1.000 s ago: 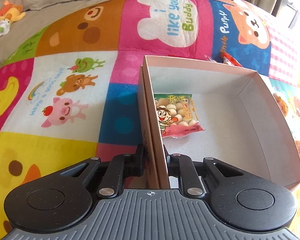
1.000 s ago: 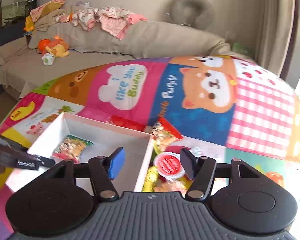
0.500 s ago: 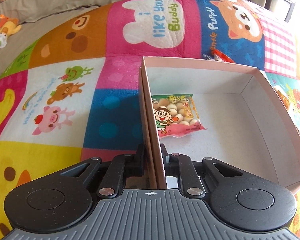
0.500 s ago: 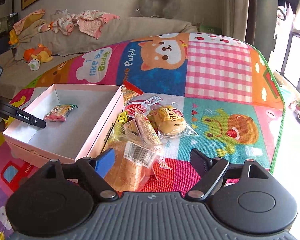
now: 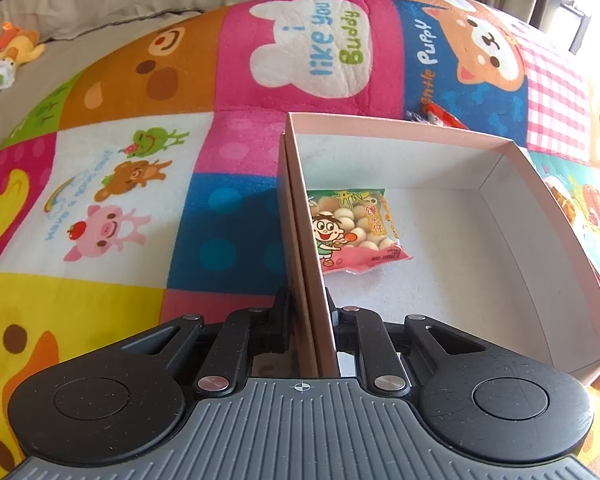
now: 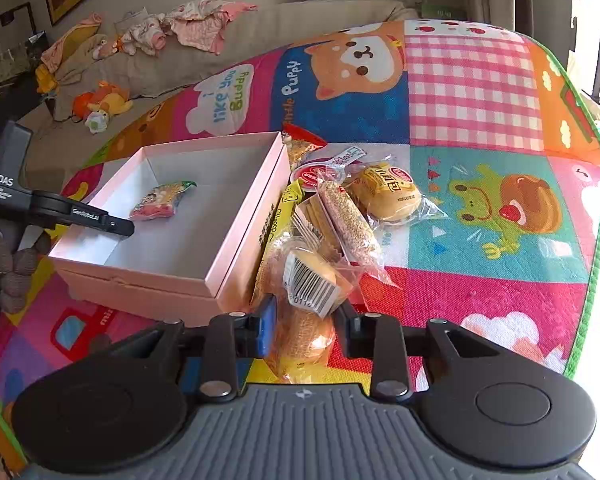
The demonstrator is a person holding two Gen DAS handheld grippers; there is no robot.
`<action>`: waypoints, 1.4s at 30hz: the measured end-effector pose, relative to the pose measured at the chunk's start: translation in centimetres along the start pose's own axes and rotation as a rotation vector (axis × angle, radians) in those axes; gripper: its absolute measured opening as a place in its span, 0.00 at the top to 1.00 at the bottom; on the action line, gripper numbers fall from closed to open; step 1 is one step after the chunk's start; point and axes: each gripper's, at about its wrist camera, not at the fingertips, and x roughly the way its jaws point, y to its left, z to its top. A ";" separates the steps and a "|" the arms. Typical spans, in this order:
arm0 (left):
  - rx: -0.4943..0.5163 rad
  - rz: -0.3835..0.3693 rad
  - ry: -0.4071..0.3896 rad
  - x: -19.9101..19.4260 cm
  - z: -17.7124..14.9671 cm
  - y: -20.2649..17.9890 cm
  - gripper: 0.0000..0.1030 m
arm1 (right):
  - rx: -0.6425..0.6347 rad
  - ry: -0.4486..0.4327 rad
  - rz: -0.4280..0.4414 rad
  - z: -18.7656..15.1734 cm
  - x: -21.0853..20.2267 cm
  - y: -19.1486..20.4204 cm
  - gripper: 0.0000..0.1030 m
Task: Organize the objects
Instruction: 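Grasp the clear-wrapped bread roll with the right tool and lift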
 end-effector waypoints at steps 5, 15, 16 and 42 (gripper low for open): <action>-0.004 -0.004 -0.015 -0.1 -0.3 0.1 0.85 | -0.041 0.011 0.020 -1.1 -3.7 1.4 0.79; -0.010 -0.007 -0.014 -0.1 -0.3 0.2 0.84 | 0.043 0.087 0.184 -2.1 -6.0 3.3 0.80; -0.007 -0.007 -0.016 -0.1 -0.3 0.2 0.84 | 0.043 0.089 0.163 -2.2 -5.8 3.3 0.79; -0.005 0.008 -0.025 -0.2 -0.6 -0.1 0.84 | 0.061 0.218 0.097 -6.6 -1.6 3.5 0.45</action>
